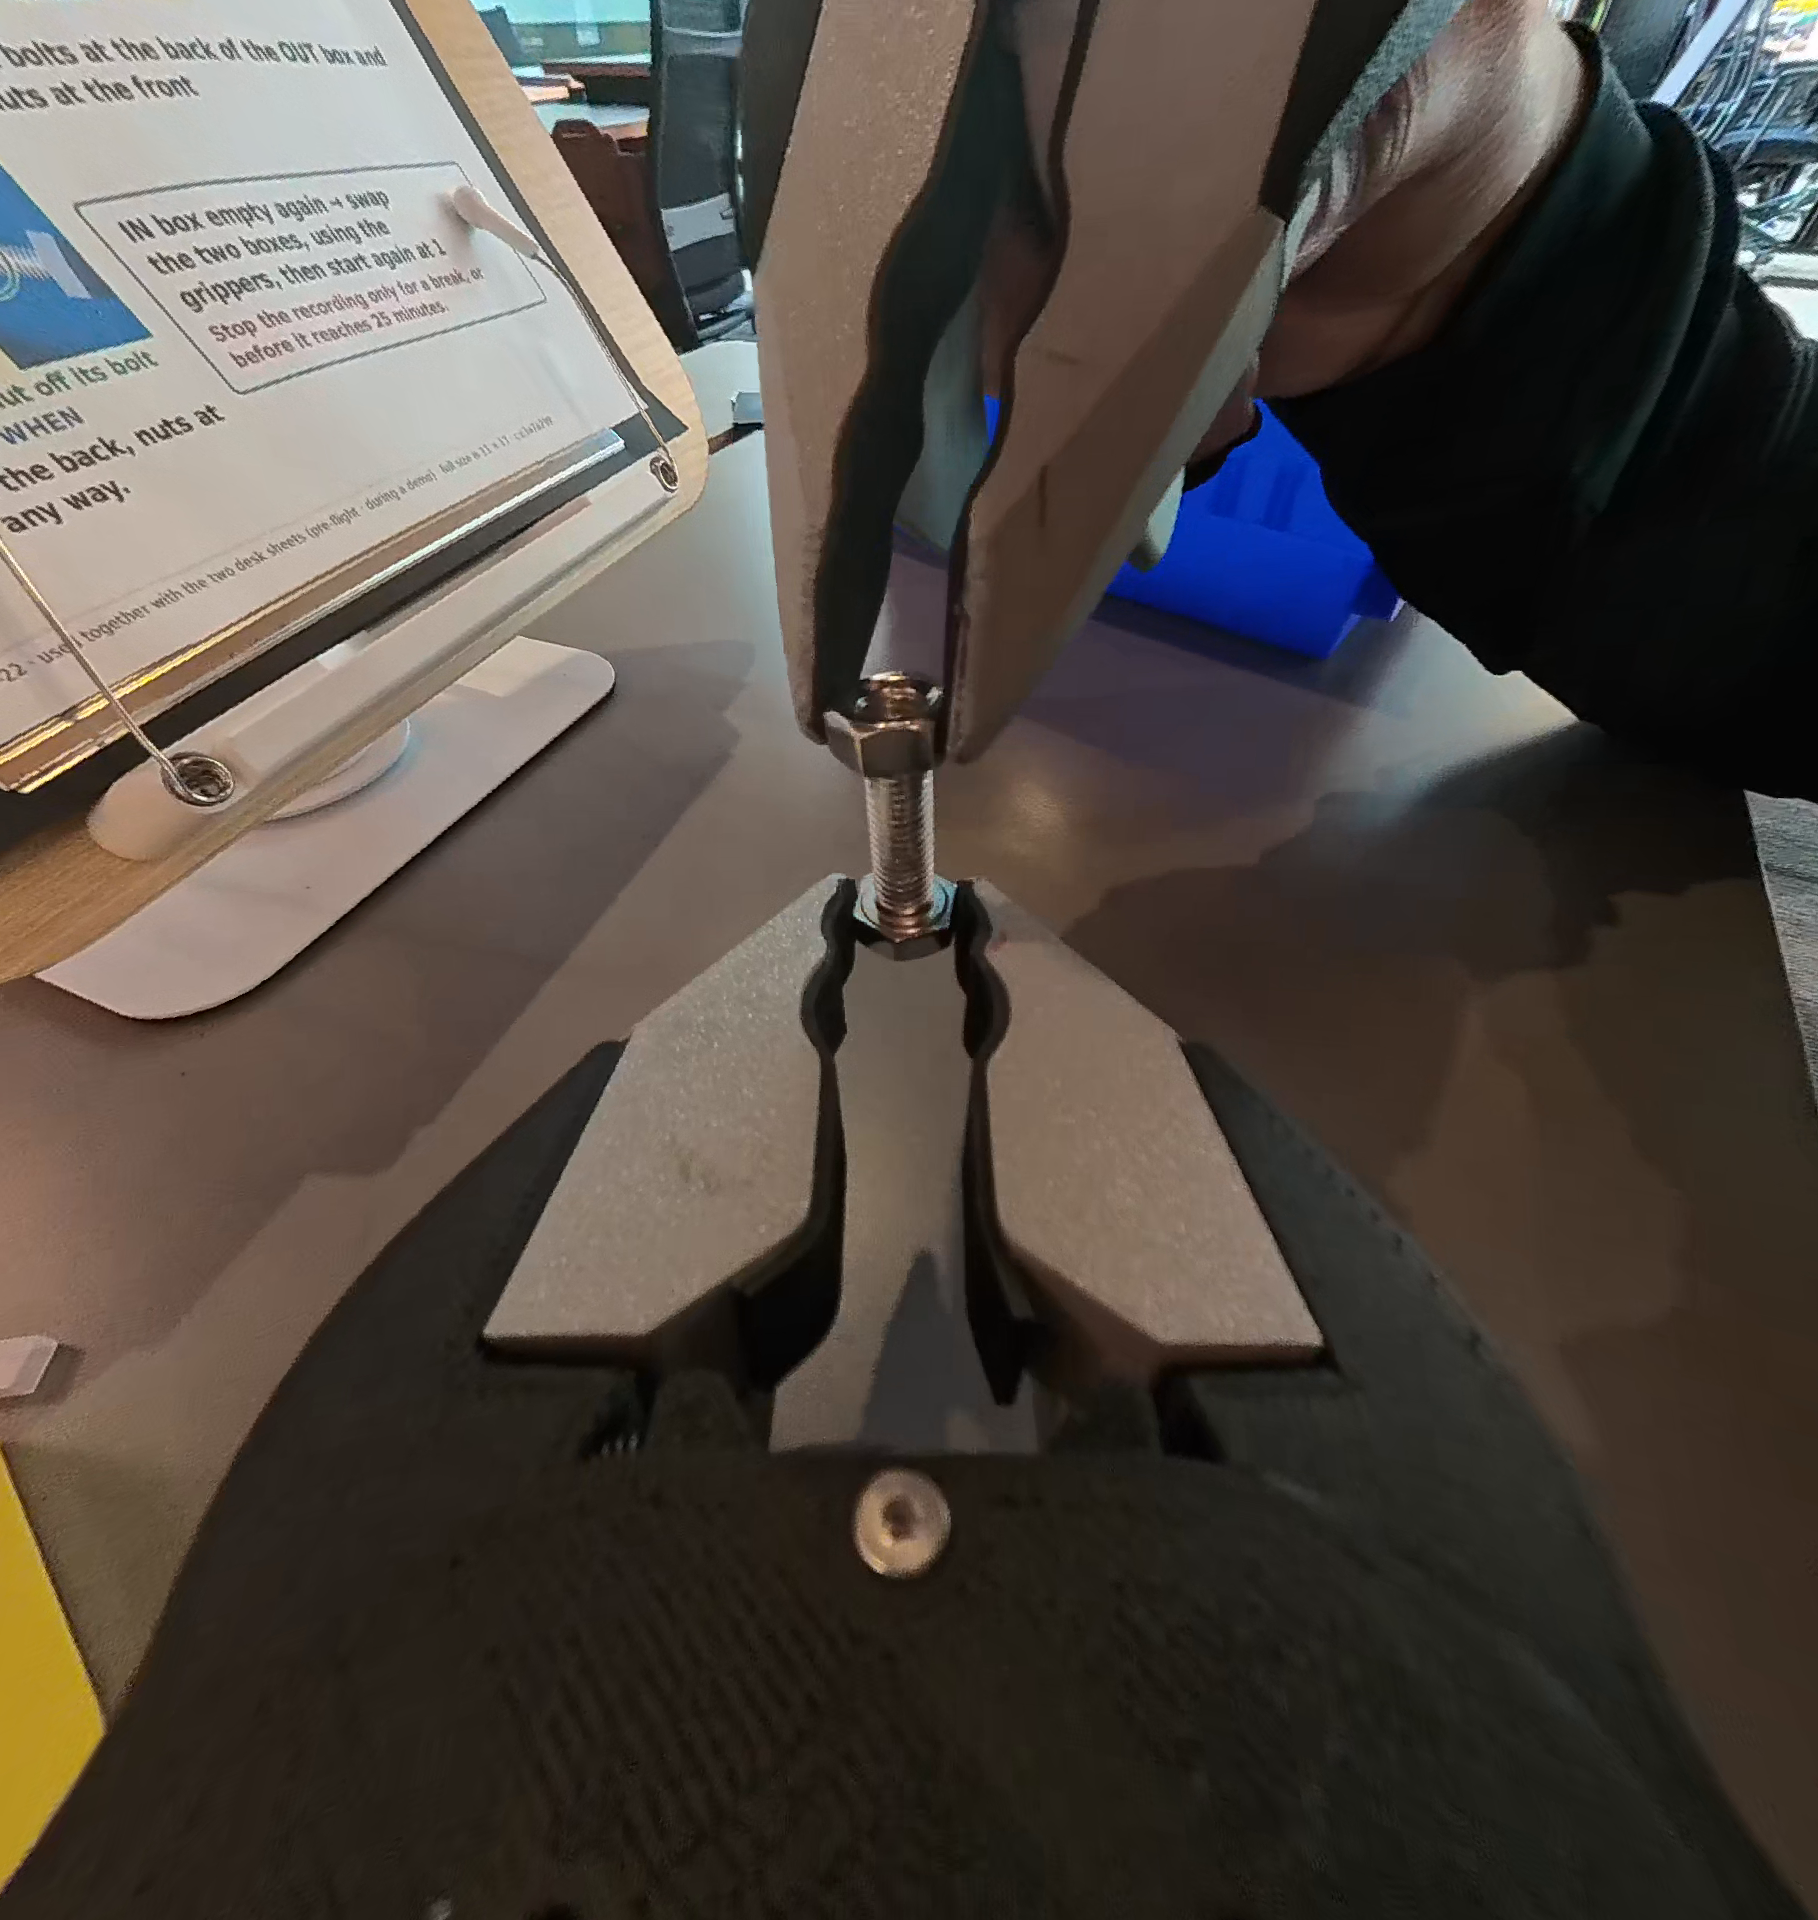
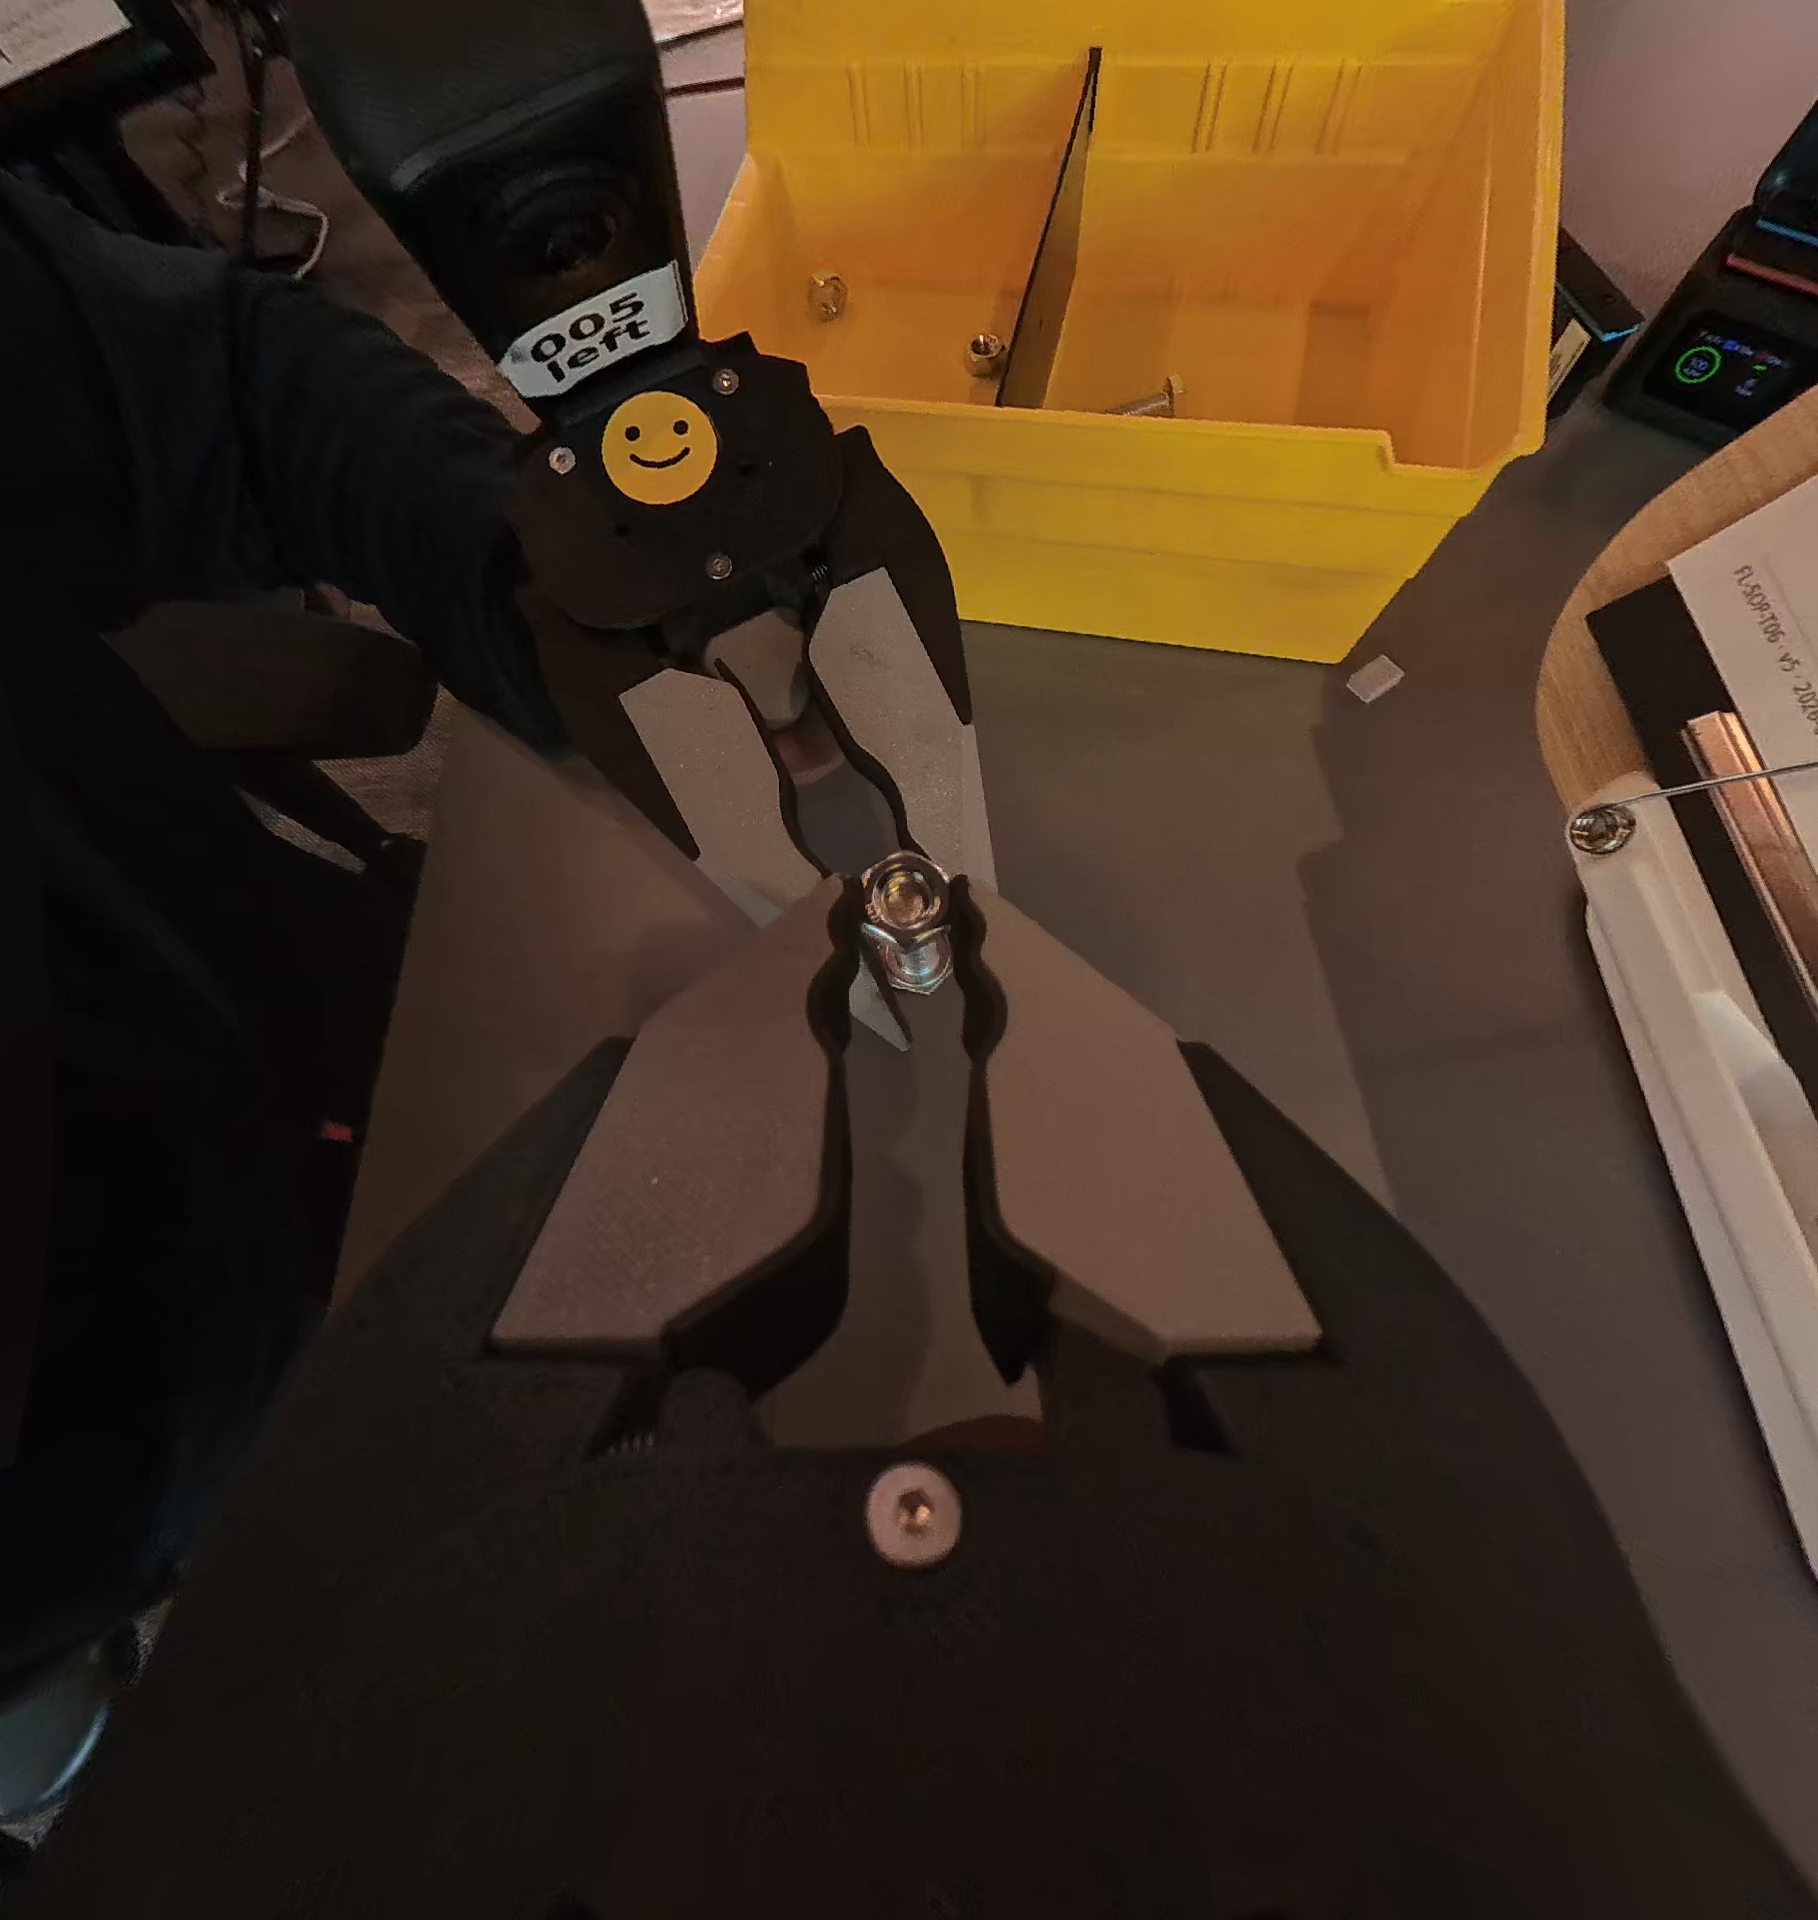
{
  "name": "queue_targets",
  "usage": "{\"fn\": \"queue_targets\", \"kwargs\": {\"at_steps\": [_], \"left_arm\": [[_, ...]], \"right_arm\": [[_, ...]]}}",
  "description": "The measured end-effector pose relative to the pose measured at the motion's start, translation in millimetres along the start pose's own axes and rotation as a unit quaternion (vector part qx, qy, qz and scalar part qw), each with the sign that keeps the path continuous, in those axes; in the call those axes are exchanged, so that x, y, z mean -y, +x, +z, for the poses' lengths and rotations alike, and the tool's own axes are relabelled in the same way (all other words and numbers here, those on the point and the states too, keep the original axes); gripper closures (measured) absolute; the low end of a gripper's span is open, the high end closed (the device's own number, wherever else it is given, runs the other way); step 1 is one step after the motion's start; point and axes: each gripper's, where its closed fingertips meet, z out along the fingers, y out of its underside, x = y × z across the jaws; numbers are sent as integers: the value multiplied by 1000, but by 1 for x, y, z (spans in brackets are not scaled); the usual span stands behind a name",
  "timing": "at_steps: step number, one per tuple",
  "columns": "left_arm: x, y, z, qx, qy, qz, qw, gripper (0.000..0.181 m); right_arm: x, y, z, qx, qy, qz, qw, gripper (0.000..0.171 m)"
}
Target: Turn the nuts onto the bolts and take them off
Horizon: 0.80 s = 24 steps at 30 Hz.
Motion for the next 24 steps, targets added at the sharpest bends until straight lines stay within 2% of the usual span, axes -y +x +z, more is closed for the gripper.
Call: {"fn": "queue_targets", "kwargs": {"at_steps": [8, 24], "left_arm": [[-7, -8, 1, 25, -24, 2, 999, 164], [-12, -5, 5, 23, -36, 18, 999, 165]], "right_arm": [[-6, 8, 3, -48, -32, -4, 998, 157], [-12, 7, 4, -41, -46, 5, 998, 157]]}}
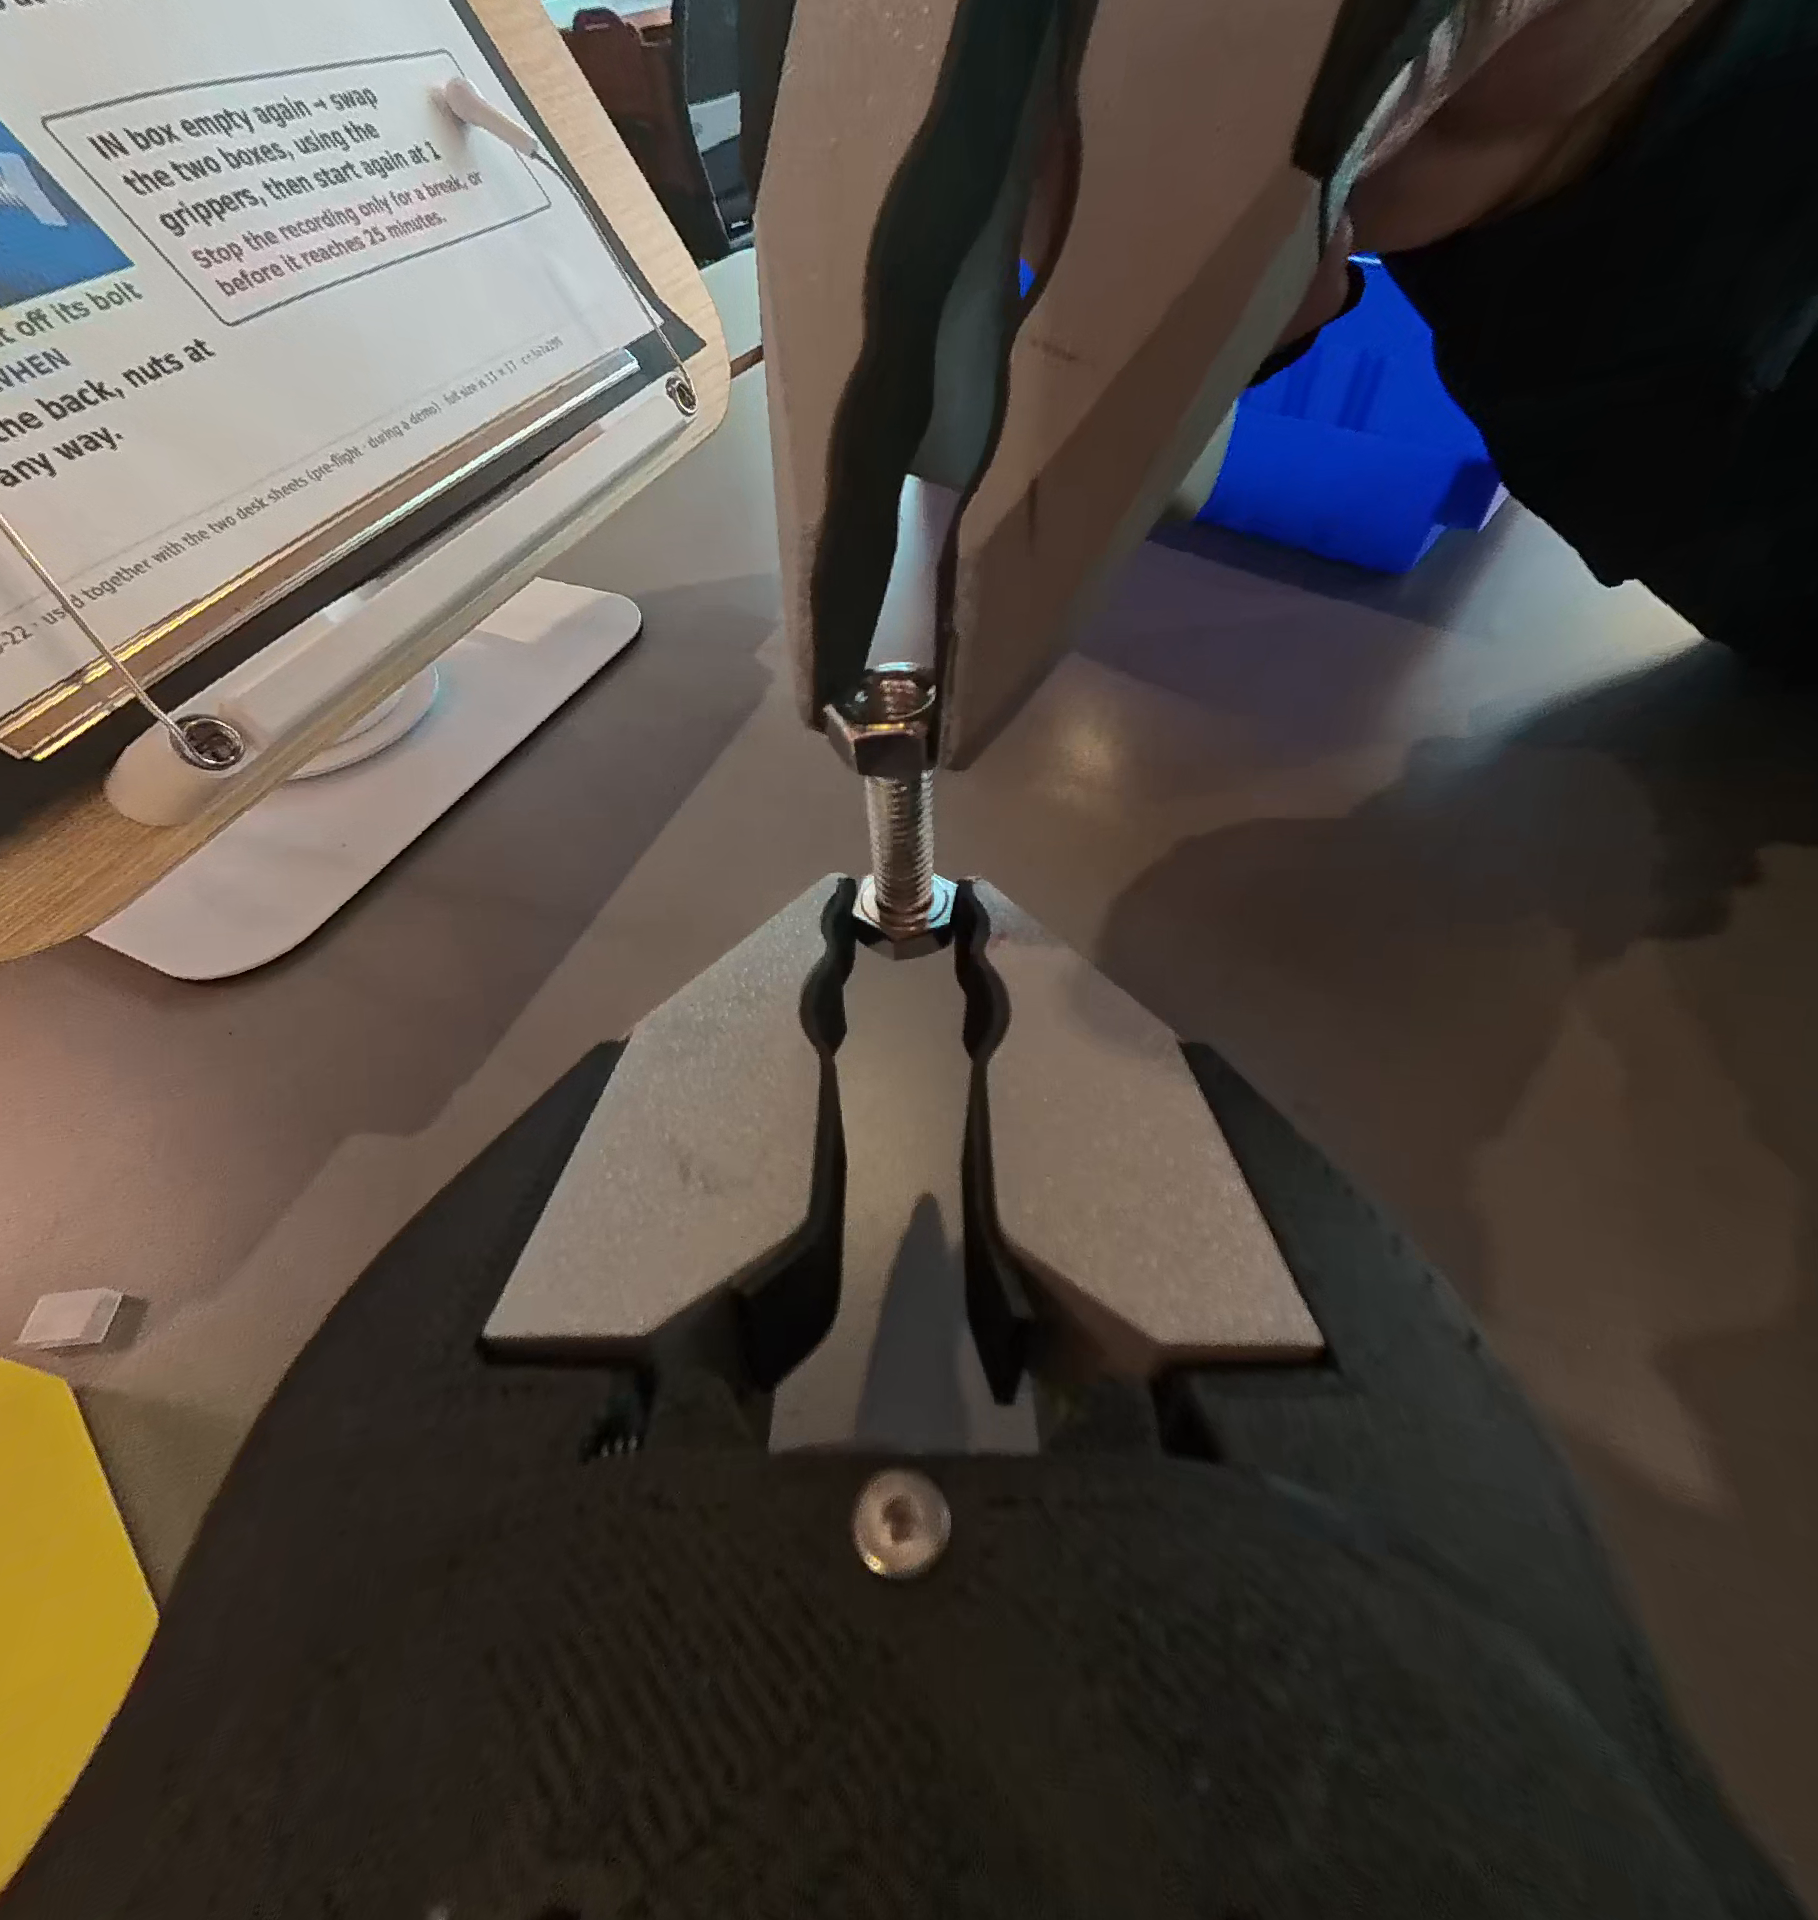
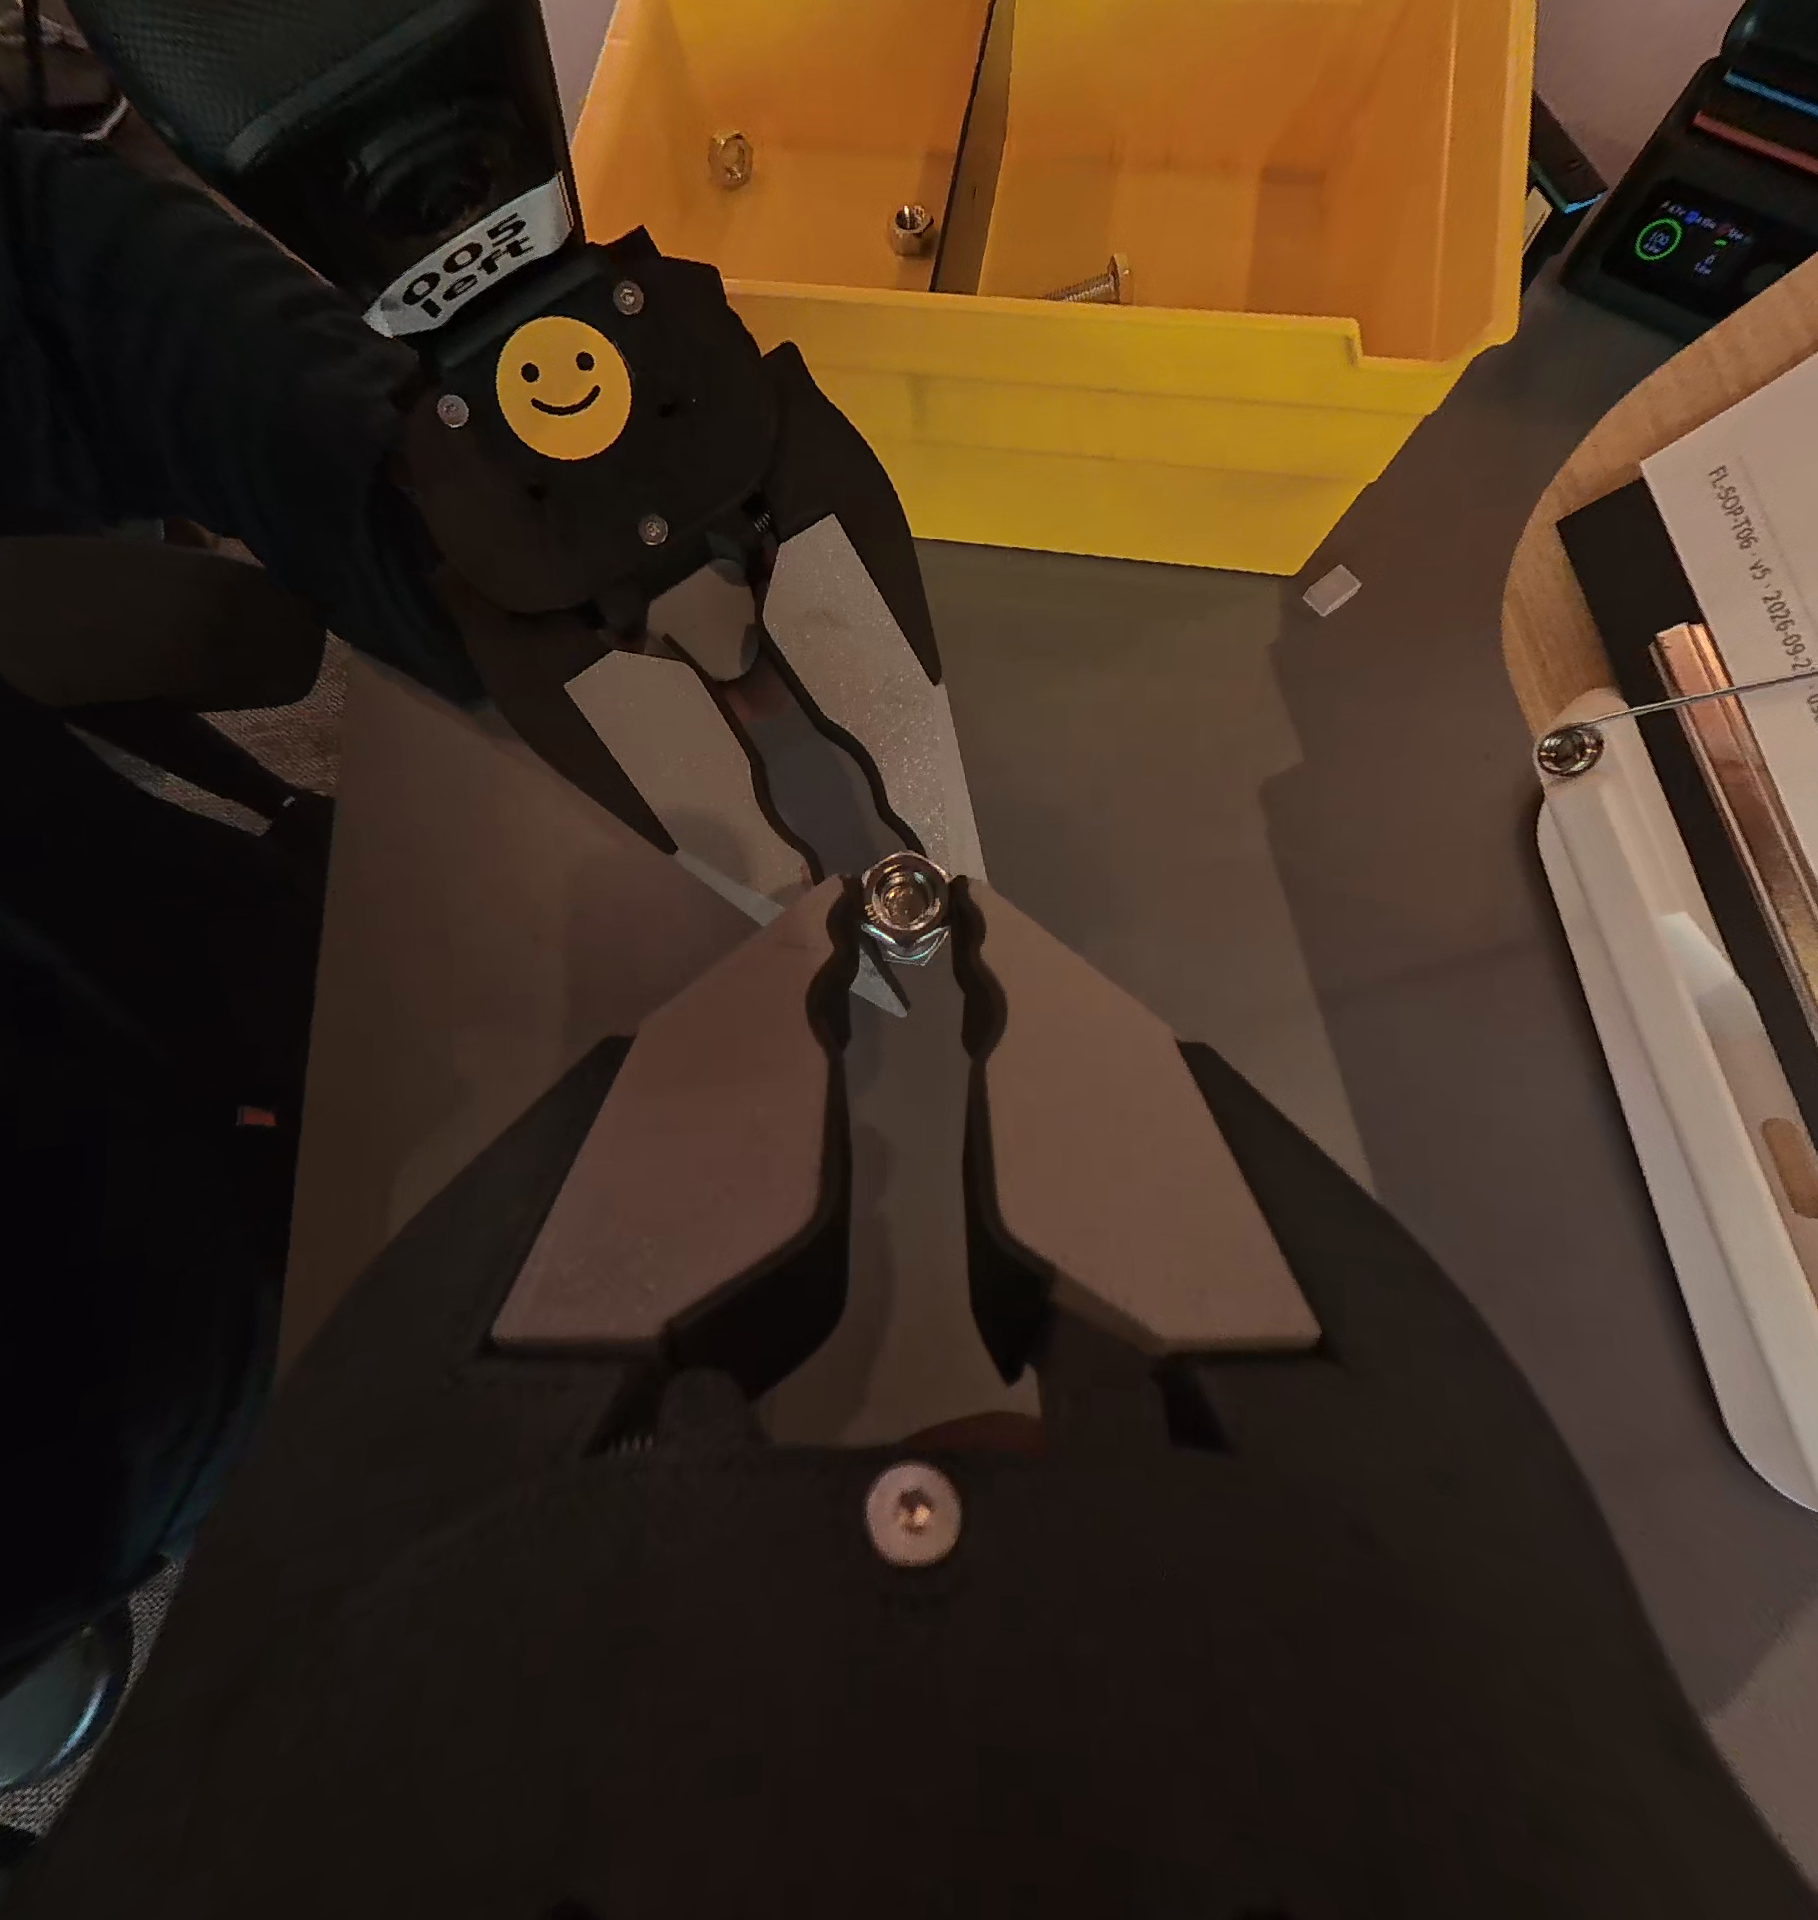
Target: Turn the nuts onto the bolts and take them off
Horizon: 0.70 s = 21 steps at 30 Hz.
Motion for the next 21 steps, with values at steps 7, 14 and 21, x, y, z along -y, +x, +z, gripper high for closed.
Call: {"fn": "queue_targets", "kwargs": {"at_steps": [7, 14, 21], "left_arm": [[0, 0, 0, 5, -1, 8, 1000, 164], [1, 0, 0, 3, 3, 6, 1000, 165], [2, 0, -1, 3, 4, 6, 1000, 164]], "right_arm": [[-1, -1, -1, 4, -1, 2, 1000, 157], [0, 0, -1, 8, 5, 5, 1000, 156], [0, -1, 0, 11, 7, 7, 1000, 156]]}}
